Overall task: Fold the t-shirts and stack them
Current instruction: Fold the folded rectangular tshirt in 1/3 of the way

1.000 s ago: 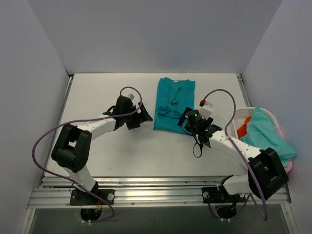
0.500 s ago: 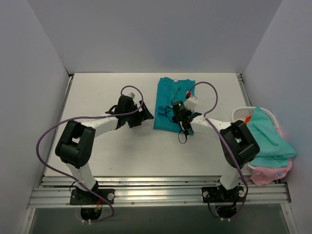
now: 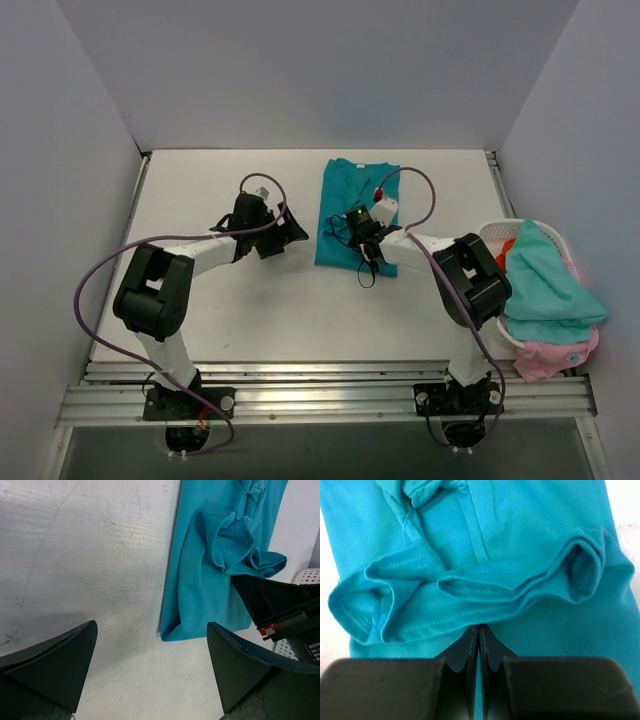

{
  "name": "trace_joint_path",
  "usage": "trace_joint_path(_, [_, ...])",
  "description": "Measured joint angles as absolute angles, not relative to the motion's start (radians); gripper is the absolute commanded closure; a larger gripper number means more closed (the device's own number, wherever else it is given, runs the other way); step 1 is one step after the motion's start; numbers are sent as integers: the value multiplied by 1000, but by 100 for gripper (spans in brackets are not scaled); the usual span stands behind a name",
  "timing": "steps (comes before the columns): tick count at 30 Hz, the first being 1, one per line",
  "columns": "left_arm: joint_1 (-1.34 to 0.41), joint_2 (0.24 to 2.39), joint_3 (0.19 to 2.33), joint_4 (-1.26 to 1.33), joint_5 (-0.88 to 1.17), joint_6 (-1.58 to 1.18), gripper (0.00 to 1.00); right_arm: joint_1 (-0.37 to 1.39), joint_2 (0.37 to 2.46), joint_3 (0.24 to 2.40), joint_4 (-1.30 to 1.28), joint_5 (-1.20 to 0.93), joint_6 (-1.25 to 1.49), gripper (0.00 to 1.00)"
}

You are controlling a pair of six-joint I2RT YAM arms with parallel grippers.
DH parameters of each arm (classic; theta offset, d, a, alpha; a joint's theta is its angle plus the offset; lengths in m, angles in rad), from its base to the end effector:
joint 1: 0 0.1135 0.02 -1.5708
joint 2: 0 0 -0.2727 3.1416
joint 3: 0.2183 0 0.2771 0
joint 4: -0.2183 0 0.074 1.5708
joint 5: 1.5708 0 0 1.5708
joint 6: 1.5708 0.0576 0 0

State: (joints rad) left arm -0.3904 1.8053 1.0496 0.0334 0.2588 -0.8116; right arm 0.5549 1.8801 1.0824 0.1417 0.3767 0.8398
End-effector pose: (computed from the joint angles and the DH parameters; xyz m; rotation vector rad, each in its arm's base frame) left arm 0.3816 -0.1730 0.1512 -0.3691 2.4114 -0.8834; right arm 0.3817 0.2117 0.1437 0.5140 2.1373 0.3720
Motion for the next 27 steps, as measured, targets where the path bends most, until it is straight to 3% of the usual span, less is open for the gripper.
trace_joint_path(18, [-356, 1805, 1027, 65, 289, -804, 0, 480, 2046, 1321, 80, 380, 797, 100])
trace_joint_path(26, [-349, 1805, 1027, 73, 296, -802, 0, 364, 2214, 1625, 39, 368, 742, 100])
trace_joint_path(27, [-348, 1805, 1027, 74, 297, -801, 0, 345, 2250, 1672, 52, 355, 728, 94])
